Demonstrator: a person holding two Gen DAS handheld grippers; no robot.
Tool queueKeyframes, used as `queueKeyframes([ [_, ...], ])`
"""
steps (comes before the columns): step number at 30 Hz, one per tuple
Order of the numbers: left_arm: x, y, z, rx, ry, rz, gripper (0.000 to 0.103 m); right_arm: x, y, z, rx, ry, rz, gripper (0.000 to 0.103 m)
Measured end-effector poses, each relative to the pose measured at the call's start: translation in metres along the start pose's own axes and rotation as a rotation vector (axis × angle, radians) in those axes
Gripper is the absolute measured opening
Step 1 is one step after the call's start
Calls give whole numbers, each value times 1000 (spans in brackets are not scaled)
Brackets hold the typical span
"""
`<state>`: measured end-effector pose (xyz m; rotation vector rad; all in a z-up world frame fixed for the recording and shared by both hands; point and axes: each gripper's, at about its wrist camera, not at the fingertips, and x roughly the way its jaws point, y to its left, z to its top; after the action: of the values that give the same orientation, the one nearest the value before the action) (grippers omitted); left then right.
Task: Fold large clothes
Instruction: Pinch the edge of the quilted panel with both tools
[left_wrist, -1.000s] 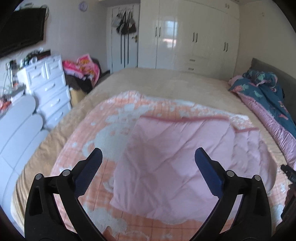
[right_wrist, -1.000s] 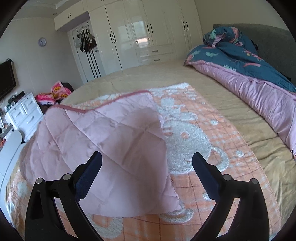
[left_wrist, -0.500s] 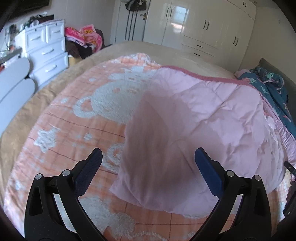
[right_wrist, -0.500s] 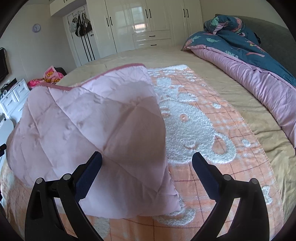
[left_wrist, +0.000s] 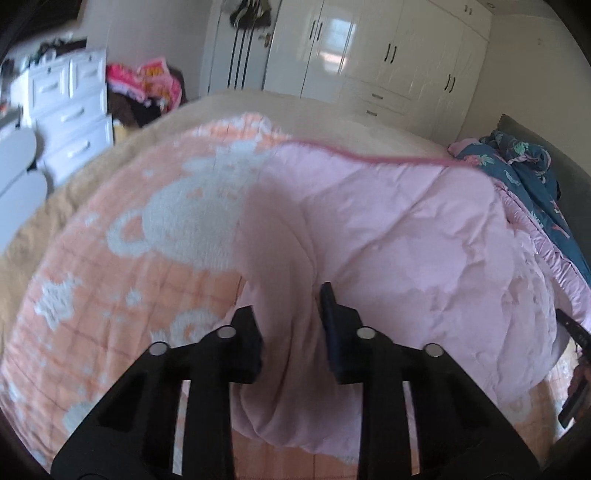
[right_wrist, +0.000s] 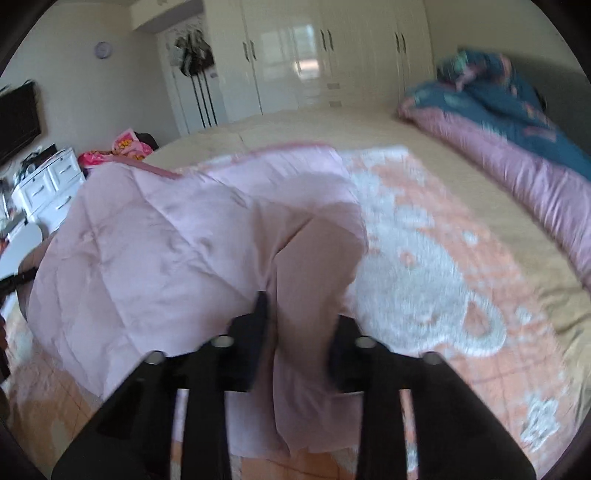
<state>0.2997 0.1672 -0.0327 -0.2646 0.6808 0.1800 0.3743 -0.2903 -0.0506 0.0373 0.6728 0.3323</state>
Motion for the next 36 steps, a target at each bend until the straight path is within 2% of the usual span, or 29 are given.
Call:
queueKeyframes([
  [4,-3,-3,26,-22,-57,-19,14,-6,-6,22,64,-45,-2,17],
  [8,6,-7,43,-24,-75,7,12,5,-10,42,86,-47,-32,17],
  [13,27,-4,50,-52,-38,16,12,38,-18,49,131,14,-70,17],
  [18,48,2,48,-69,-4,15,13,71,-24,39,167,97,-97,17],
  [25,66,7,41,-85,28,17,15,84,-15,32,126,132,-145,21],
  [27,66,8,39,-92,36,22,16,83,-14,31,116,140,-155,28],
  [28,65,8,39,-93,40,25,17,81,-13,30,115,151,-160,36],
  [29,63,8,39,-93,43,29,20,78,-15,29,124,153,-168,38],
  [31,60,9,41,-96,49,31,25,69,-19,28,149,146,-145,54],
  [32,56,9,41,-99,53,33,32,63,-20,28,162,142,-137,60],
  [33,54,10,41,-102,53,35,36,56,-21,27,178,132,-137,76],
  [34,50,10,42,-106,54,34,46,50,-21,27,188,120,-131,87],
  [35,45,10,43,-111,52,25,56,42,-20,27,199,104,-113,91],
  [36,40,10,44,-114,46,16,60,33,-19,27,203,89,-96,93],
])
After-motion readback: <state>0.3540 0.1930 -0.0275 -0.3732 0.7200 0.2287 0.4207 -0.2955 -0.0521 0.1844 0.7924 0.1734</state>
